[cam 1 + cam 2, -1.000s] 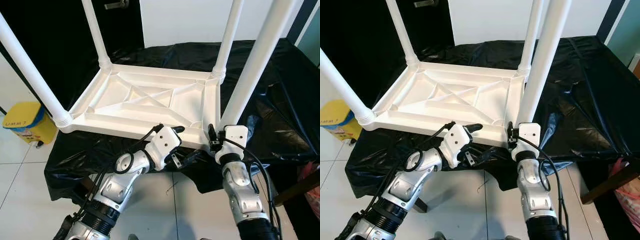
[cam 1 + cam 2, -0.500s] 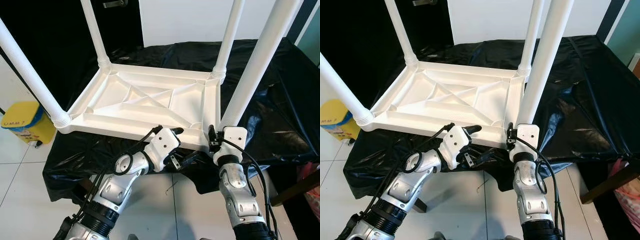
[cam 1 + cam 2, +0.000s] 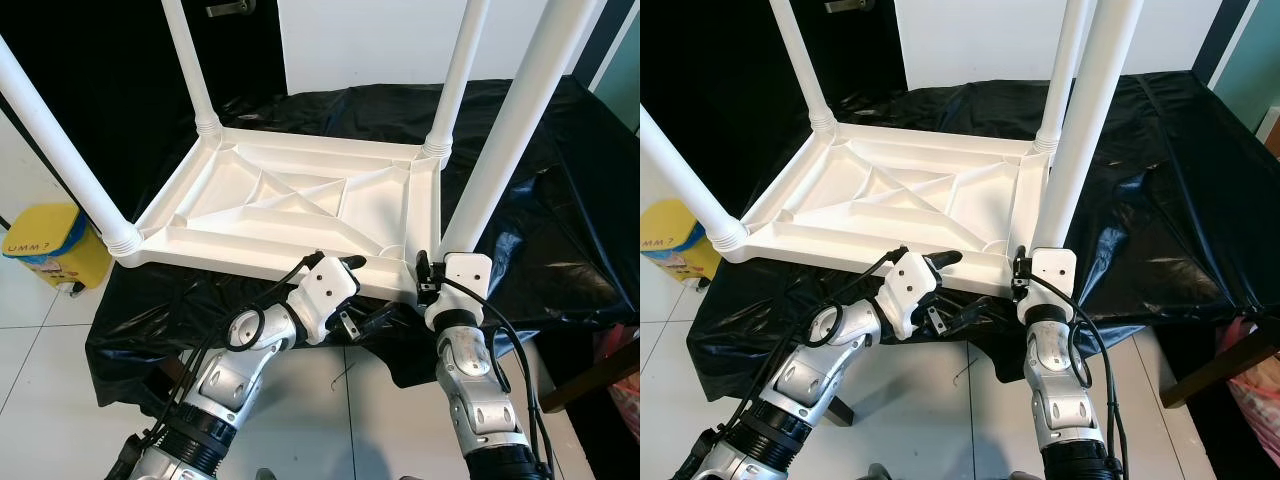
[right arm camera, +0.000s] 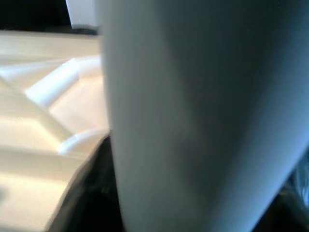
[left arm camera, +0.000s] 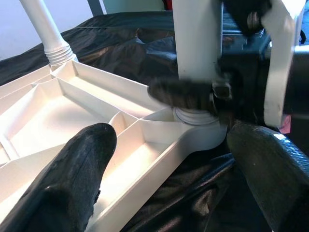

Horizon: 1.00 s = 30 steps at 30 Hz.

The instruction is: Building children table

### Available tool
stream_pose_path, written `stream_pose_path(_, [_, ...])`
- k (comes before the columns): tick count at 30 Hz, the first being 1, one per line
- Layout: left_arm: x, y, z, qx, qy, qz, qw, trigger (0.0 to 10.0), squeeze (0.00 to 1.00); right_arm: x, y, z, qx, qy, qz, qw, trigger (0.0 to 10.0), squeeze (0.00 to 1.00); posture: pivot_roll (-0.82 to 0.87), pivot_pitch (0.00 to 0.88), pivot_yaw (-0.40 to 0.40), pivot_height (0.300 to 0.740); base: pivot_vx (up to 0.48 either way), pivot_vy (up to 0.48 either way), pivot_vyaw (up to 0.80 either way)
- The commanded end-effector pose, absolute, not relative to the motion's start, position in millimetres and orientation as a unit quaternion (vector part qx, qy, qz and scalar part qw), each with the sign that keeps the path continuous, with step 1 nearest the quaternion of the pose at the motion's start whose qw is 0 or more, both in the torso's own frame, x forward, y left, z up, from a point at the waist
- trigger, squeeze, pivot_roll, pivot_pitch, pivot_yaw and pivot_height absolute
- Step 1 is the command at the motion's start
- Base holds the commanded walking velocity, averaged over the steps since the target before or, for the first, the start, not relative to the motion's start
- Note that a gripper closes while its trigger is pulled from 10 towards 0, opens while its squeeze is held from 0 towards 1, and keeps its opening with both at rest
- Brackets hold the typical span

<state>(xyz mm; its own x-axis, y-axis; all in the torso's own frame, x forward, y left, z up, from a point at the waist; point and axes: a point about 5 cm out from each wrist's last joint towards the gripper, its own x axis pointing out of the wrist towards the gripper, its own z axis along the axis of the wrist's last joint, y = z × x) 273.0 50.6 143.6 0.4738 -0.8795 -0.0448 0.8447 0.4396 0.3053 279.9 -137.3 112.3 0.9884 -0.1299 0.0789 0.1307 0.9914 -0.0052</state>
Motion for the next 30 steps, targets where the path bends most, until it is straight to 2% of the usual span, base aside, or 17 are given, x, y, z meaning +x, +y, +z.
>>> stream_pose_path(1, [270.6,50.9,142.8,0.149,-0.06,-0.514,0.842,10.0,0.0,275.4,-140.3,98.0,-0.007,-0.004,-0.076,0.997,10.0,0.0,-0.02,0.042,0.008,0.74,0.0,0.0,0.0])
stream_pose_path(2, [270.5,51.0,142.8,0.15,-0.059,-0.515,0.842,10.0,0.0,275.5,-139.6,101.3,-0.002,-0.014,-0.067,0.998,10.0,1.0,-0.02,0.043,0.009,0.74,0.0,0.0,0.0])
stream_pose_path(7, [270.6,50.9,143.2,0.15,-0.06,-0.515,0.842,10.0,0.0,275.5,-140.8,108.6,-0.002,-0.037,-0.043,0.998,10.0,1.0,-0.03,0.049,0.012,0.74,0.0,0.0,0.0])
stream_pose_path(10, [270.4,50.1,143.4,0.149,-0.06,-0.516,0.842,10.0,0.0,276.5,-148.8,120.6,-0.003,-0.067,0.034,0.997,10.0,1.0,-0.03,0.057,0.013,0.74,0.0,0.0,0.0])
stream_pose_path(12, [270.4,50.1,143.4,0.149,-0.06,-0.516,0.842,10.0,0.0,276.5,-148.8,120.6,-0.003,-0.067,0.034,0.997,10.0,1.0,-0.03,0.057,0.013,0.74,0.0,0.0,0.0])
stream_pose_path(13, [270.3,49.3,143.4,0.148,-0.059,-0.516,0.841,10.0,0.0,278.5,-153.3,125.4,-0.011,-0.073,0.085,0.994,10.0,0.0,-0.04,0.059,0.015,0.74,0.0,0.0,0.0])
stream_pose_path(16, [270.3,49.3,143.4,0.148,-0.059,-0.516,0.841,10.0,0.0,278.5,-153.3,125.4,-0.011,-0.073,0.085,0.994,10.0,0.0,-0.04,0.059,0.015,0.74,0.0,0.0,0.0])
stream_pose_path(18, [270.7,48.8,143.8,0.146,-0.059,-0.517,0.842,10.0,0.0,287.3,-159.2,133.1,-0.042,-0.068,0.202,0.976,10.0,0.0,-0.04,0.061,0.02,0.74,0.0,0.0,0.0])
stream_pose_path(19, [270.7,48.8,143.8,0.146,-0.059,-0.517,0.842,10.0,0.0,287.3,-159.2,133.1,-0.042,-0.068,0.202,0.976,10.0,0.0,-0.04,0.061,0.02,0.74,0.0,0.0,0.0])
stream_pose_path(20, [270.8,49.2,143.9,0.146,-0.06,-0.516,0.842,10.0,0.0,291.7,-160.2,134.8,-0.057,-0.062,0.241,0.967,10.0,0.0,-0.04,0.06,0.02,0.74,0.0,0.0,0.0])
stream_pose_path(21, [270.8,49.5,144.0,0.146,-0.06,-0.515,0.842,10.0,0.0,294.9,-160.6,134.8,-0.068,-0.056,0.261,0.961,7.9,0.0,-0.03,0.062,0.02,0.74,0.0,0.0,0.0])
stream_pose_path(22, [270.8,49.5,144.0,0.146,-0.06,-0.515,0.842,10.0,0.0,294.9,-160.6,134.8,-0.068,-0.056,0.261,0.961,7.9,0.0,-0.03,0.062,0.02,0.74,0.0,0.0,0.0])
stream_pose_path(23, [270.9,49.6,144.3,0.146,-0.06,-0.515,0.843,10.0,0.0,297.0,-160.9,133.9,-0.074,-0.052,0.268,0.959,2.9,0.0,-0.03,0.061,0.019,0.74,0.0,0.0,0.0])
stream_pose_path(24, [270.9,49.6,144.3,0.146,-0.06,-0.515,0.843,10.0,0.0,297.0,-160.9,133.9,-0.074,-0.052,0.268,0.959,2.9,0.0,-0.03,0.061,0.019,0.74,0.0,0.0,0.0])
stream_pose_path(25, [270.9,49.8,144.6,0.146,-0.06,-0.514,0.843,10.0,0.0,297.7,-161.4,132.1,-0.076,-0.048,0.271,0.958,0.0,0.0,-0.03,0.063,0.017,0.74,0.0,0.0,0.0])
stream_pose_path(30, [271.3,50.7,145.3,0.145,-0.061,-0.511,0.845,10.0,0.0,296.1,-162.4,126.8,-0.076,-0.038,0.279,0.956,0.0,0.0,-0.02,0.067,0.018,0.74,0.0,0.0,0.0])
